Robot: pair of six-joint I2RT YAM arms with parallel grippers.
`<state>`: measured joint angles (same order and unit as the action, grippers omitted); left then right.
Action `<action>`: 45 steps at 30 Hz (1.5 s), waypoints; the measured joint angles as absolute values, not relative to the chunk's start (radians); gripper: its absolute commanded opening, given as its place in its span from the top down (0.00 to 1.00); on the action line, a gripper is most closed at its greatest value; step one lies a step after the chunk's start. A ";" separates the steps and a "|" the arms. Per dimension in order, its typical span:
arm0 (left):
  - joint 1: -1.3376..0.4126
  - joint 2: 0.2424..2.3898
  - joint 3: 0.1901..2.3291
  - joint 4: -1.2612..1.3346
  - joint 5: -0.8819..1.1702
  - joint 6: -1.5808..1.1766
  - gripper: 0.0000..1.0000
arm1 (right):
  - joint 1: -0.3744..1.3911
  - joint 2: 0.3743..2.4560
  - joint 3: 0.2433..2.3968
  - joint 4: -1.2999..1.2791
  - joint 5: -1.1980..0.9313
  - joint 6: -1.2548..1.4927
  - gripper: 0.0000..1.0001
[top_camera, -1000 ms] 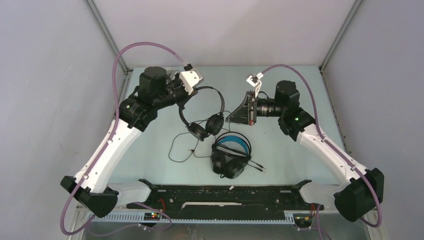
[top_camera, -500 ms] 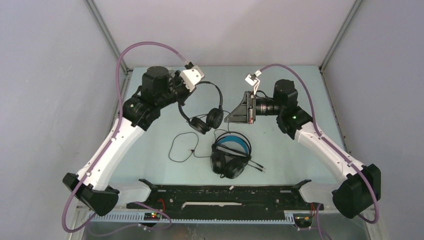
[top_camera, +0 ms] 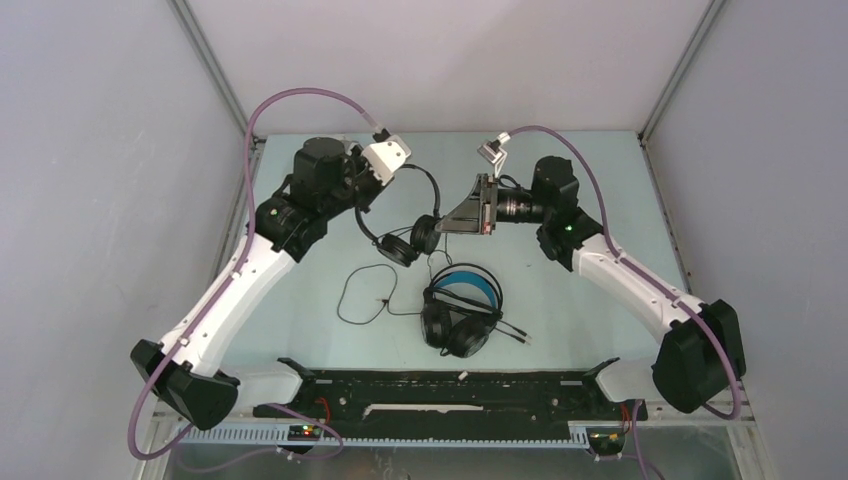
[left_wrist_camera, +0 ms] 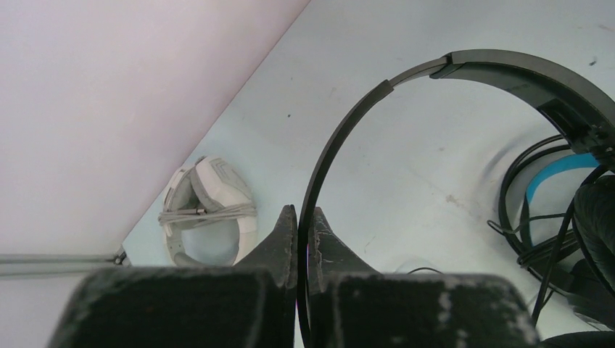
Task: Wrap the headphones
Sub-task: Wrap the headphones cable around the headphones.
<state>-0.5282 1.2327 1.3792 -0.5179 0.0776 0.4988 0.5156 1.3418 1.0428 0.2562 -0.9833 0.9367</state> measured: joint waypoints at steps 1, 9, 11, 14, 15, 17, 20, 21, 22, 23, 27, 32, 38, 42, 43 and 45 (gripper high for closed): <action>-0.528 1.235 1.379 -0.517 0.066 0.499 1.00 | 0.521 1.351 1.043 0.273 -0.984 0.954 0.90; -0.528 1.242 1.378 -0.513 -0.010 0.499 1.00 | 0.544 1.397 1.043 0.390 -0.982 1.042 1.00; -0.528 1.238 1.365 -0.498 -0.024 0.501 1.00 | 0.543 1.399 1.043 0.409 -0.979 1.058 1.00; -0.528 1.217 1.321 -0.477 -0.024 0.511 1.00 | 0.530 1.399 1.043 0.417 -0.978 1.067 1.00; -0.528 1.208 1.304 -0.472 -0.021 0.517 1.00 | 0.523 1.399 1.043 0.417 -0.978 1.067 1.00; -0.528 1.189 1.276 -0.464 -0.014 0.526 1.00 | 0.506 1.399 1.043 0.416 -0.977 1.067 1.00; -0.528 1.172 1.258 -0.449 -0.013 0.533 1.00 | 0.492 1.399 1.043 0.412 -0.978 1.066 1.00; -0.528 1.171 1.258 -0.445 -0.013 0.534 1.00 | 0.490 1.398 1.043 0.410 -0.978 1.066 1.00; -0.528 1.171 1.258 -0.441 -0.013 0.535 1.00 | 0.488 1.398 1.043 0.406 -0.978 1.066 1.00; -0.528 1.171 1.258 -0.438 -0.014 0.535 1.00 | 0.487 1.397 1.043 0.403 -0.978 1.066 1.00; -0.528 1.174 1.258 -0.435 -0.016 0.535 1.00 | 0.489 1.396 1.043 0.399 -0.978 1.068 1.00; -0.528 1.193 1.261 -0.429 -0.039 0.513 1.00 | 0.496 1.396 1.043 0.416 -0.969 1.096 0.95; -0.528 1.268 1.324 -0.460 -0.073 0.414 1.00 | 0.527 1.419 1.096 0.397 -0.949 1.085 0.91; -0.528 1.294 1.365 -0.489 -0.121 0.347 1.00 | 0.542 1.446 1.150 0.384 -0.930 1.071 0.88; -0.528 1.297 1.372 -0.493 -0.133 0.336 1.00 | 0.544 1.451 1.156 0.384 -0.926 1.069 0.88; -0.528 1.298 1.375 -0.502 -0.155 0.313 1.00 | 0.548 1.464 1.169 0.385 -0.919 1.068 0.88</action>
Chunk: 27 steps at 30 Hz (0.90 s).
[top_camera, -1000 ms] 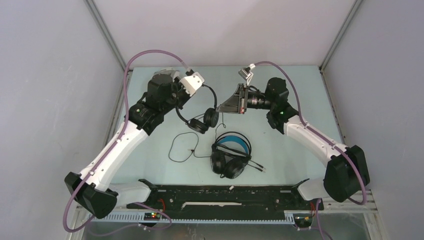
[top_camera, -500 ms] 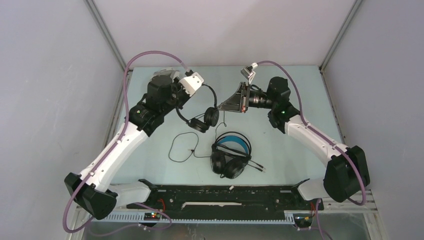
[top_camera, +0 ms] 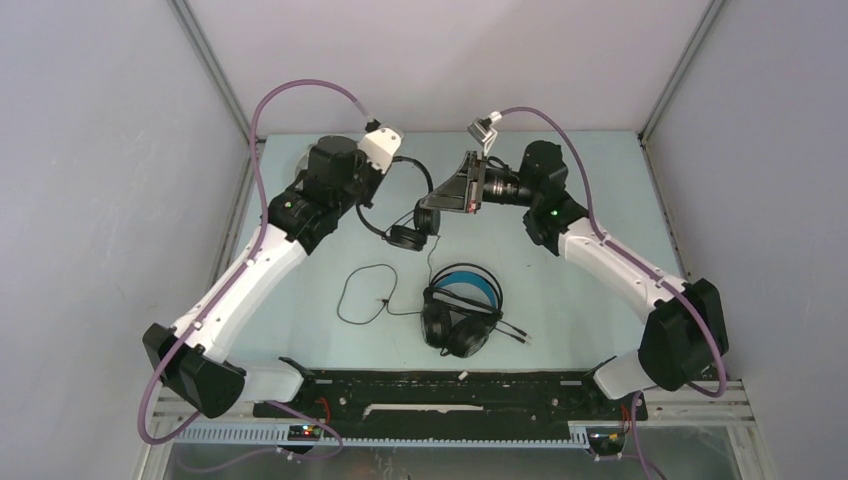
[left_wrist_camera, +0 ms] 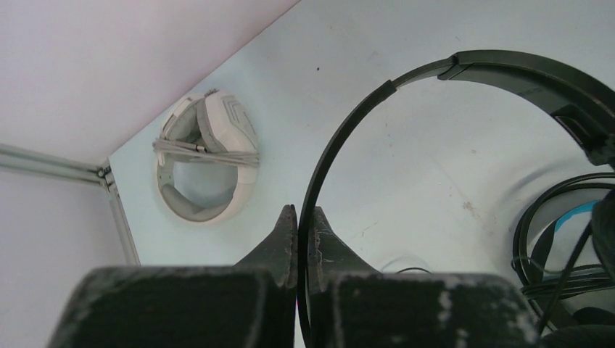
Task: Wrap the headphones
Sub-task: Wrap the headphones cable around the headphones.
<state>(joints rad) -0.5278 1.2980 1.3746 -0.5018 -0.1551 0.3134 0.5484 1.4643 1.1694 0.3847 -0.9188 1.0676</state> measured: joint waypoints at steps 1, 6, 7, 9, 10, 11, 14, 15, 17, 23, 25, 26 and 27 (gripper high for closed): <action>-0.528 1.298 1.375 -0.508 -0.162 0.309 1.00 | 0.551 1.471 1.175 0.386 -0.918 1.067 0.88; -0.528 1.298 1.375 -0.519 -0.212 0.284 1.00 | 0.566 1.497 1.198 0.399 -0.911 1.069 0.86; -0.528 1.298 1.375 -0.519 -0.220 0.278 1.00 | 0.569 1.501 1.205 0.399 -0.909 1.068 0.86; -0.528 1.298 1.375 -0.520 -0.241 0.260 1.00 | 0.574 1.511 1.225 0.392 -0.899 1.062 0.85; -0.528 1.299 1.375 -0.520 -0.251 0.249 1.00 | 0.578 1.518 1.239 0.387 -0.894 1.057 0.85; -0.528 1.301 1.375 -0.521 -0.262 0.234 1.00 | 0.581 1.523 1.251 0.382 -0.890 1.052 0.85; -0.528 1.316 1.375 -0.526 -0.295 0.196 1.00 | 0.595 1.541 1.287 0.366 -0.878 1.035 0.84; -0.528 1.322 1.375 -0.528 -0.307 0.183 1.00 | 0.599 1.545 1.293 0.361 -0.873 1.030 0.83; -0.528 1.333 1.378 -0.535 -0.327 0.160 1.00 | 0.609 1.552 1.300 0.352 -0.866 1.019 0.82; -0.528 1.344 1.388 -0.541 -0.397 0.056 1.00 | 0.646 1.557 1.321 0.275 -0.839 0.955 0.82; -0.528 1.344 1.391 -0.539 -0.416 0.016 1.00 | 0.656 1.557 1.335 0.243 -0.823 0.924 0.82; -0.528 1.344 1.394 -0.538 -0.422 -0.004 1.00 | 0.660 1.557 1.339 0.236 -0.816 0.911 0.81; -0.528 1.344 1.398 -0.536 -0.429 -0.028 1.00 | 0.665 1.557 1.343 0.225 -0.810 0.898 0.81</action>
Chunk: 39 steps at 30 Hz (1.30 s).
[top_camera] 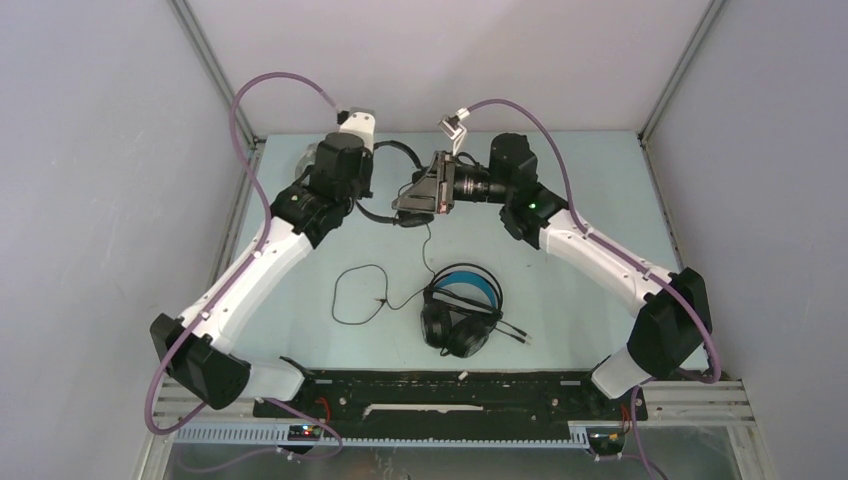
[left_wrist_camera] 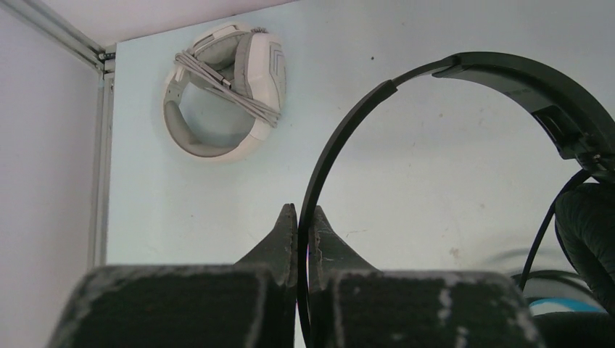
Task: Wrap the headphones
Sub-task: Wrap the headphones cable around the headphones.
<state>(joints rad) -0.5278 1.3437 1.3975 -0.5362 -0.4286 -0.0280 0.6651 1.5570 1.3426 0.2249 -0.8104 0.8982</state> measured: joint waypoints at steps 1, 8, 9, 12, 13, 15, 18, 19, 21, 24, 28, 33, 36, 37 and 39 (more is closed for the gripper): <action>-0.528 1.344 1.401 -0.535 -0.436 -0.048 1.00 | 0.670 1.557 1.346 0.212 -0.803 0.883 0.81; -0.527 1.338 1.423 -0.516 -0.460 -0.171 1.00 | 0.697 1.557 1.356 0.114 -0.738 0.771 0.78; -0.526 1.335 1.423 -0.512 -0.459 -0.188 1.00 | 0.701 1.557 1.356 0.099 -0.727 0.751 0.78; -0.524 1.322 1.425 -0.508 -0.460 -0.231 1.00 | 0.716 1.557 1.357 0.062 -0.693 0.701 0.77; -0.523 1.319 1.427 -0.507 -0.460 -0.241 1.00 | 0.721 1.557 1.357 0.053 -0.683 0.686 0.77; -0.521 1.312 1.435 -0.509 -0.461 -0.262 1.00 | 0.735 1.552 1.357 0.030 -0.660 0.649 0.77; -0.518 1.302 1.437 -0.510 -0.460 -0.291 1.00 | 0.752 1.534 1.357 0.017 -0.622 0.599 0.76; -0.519 1.299 1.437 -0.511 -0.459 -0.300 1.00 | 0.758 1.524 1.354 0.018 -0.611 0.583 0.76; -0.518 1.291 1.437 -0.511 -0.452 -0.320 1.00 | 0.764 1.496 1.338 0.037 -0.591 0.554 0.76; -0.514 1.278 1.437 -0.509 -0.450 -0.344 1.00 | 0.765 1.453 1.304 0.067 -0.568 0.520 0.76; -0.506 1.255 1.437 -0.509 -0.450 -0.376 1.00 | 0.768 1.425 1.273 0.100 -0.530 0.486 0.76; -0.501 1.229 1.437 -0.501 -0.450 -0.411 1.00 | 0.788 1.417 1.253 0.128 -0.505 0.455 0.78; -0.499 1.220 1.437 -0.492 -0.450 -0.430 1.00 | 0.810 1.417 1.251 0.137 -0.492 0.434 0.84; -0.498 1.217 1.437 -0.491 -0.450 -0.437 1.00 | 0.817 1.417 1.251 0.139 -0.488 0.429 0.87; -0.496 1.213 1.437 -0.488 -0.450 -0.449 1.00 | 0.827 1.415 1.251 0.142 -0.478 0.417 0.92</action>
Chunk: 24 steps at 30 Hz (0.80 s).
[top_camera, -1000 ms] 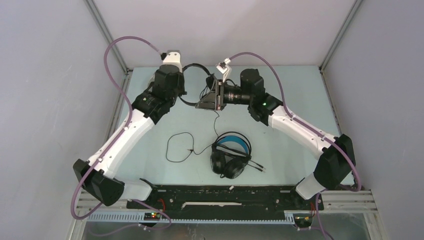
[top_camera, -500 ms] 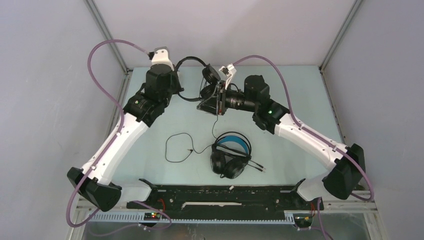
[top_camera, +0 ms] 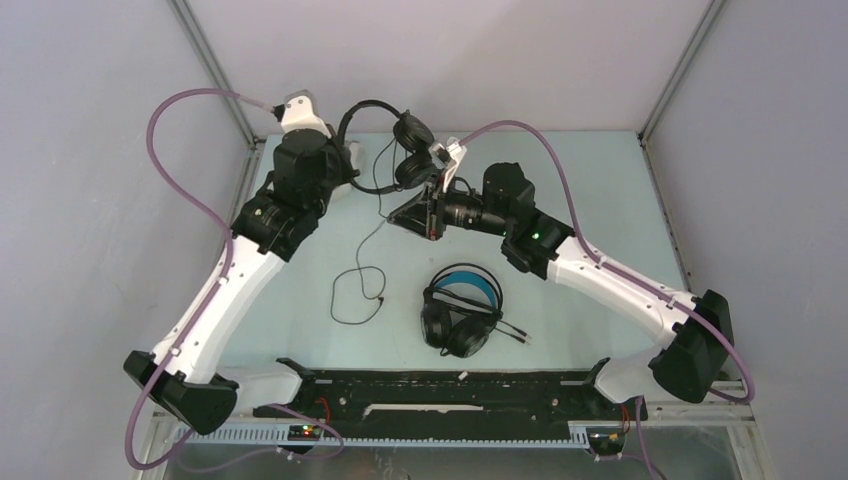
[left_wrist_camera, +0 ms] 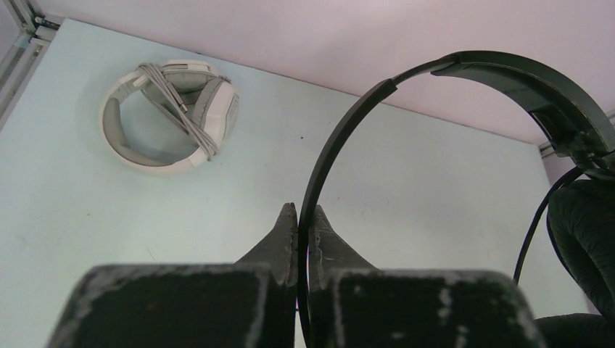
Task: Wrap the headphones
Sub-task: Wrap the headphones cable around the headphones.
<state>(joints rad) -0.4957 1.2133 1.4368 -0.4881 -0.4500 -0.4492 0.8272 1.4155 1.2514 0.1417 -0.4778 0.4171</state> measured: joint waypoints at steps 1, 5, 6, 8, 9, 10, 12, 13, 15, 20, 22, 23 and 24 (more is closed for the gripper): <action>-0.495 1.211 1.436 -0.487 -0.450 -0.457 1.00 | 0.834 1.415 1.251 0.144 -0.472 0.411 0.92; -0.492 1.201 1.436 -0.477 -0.448 -0.490 1.00 | 0.852 1.415 1.251 0.145 -0.455 0.391 0.78; -0.491 1.198 1.436 -0.475 -0.445 -0.498 1.00 | 0.857 1.415 1.250 0.146 -0.451 0.382 0.74; -0.488 1.189 1.436 -0.471 -0.436 -0.511 1.00 | 0.864 1.406 1.232 0.162 -0.440 0.351 0.67; -0.487 1.185 1.436 -0.469 -0.431 -0.518 1.00 | 0.867 1.396 1.211 0.175 -0.431 0.331 0.65; -0.486 1.181 1.436 -0.469 -0.426 -0.524 1.00 | 0.870 1.385 1.188 0.188 -0.424 0.314 0.61; -0.484 1.174 1.436 -0.469 -0.411 -0.533 1.00 | 0.874 1.348 1.117 0.238 -0.397 0.270 0.48; -0.484 1.171 1.436 -0.470 -0.405 -0.540 1.00 | 0.875 1.324 1.071 0.273 -0.382 0.242 0.41; -0.484 1.164 1.436 -0.471 -0.391 -0.548 1.00 | 0.877 1.294 1.008 0.336 -0.359 0.204 0.33; -0.482 1.138 1.436 -0.472 -0.347 -0.574 1.00 | 0.874 1.290 0.934 0.501 -0.346 0.130 0.16; -0.482 1.127 1.436 -0.471 -0.323 -0.585 1.00 | 0.871 1.317 0.934 0.575 -0.361 0.117 0.16; -0.482 1.120 1.436 -0.471 -0.306 -0.593 1.00 | 0.871 1.335 0.934 0.613 -0.369 0.114 0.16; -0.482 1.115 1.436 -0.471 -0.298 -0.597 1.00 | 0.871 1.349 0.934 0.641 -0.374 0.113 0.16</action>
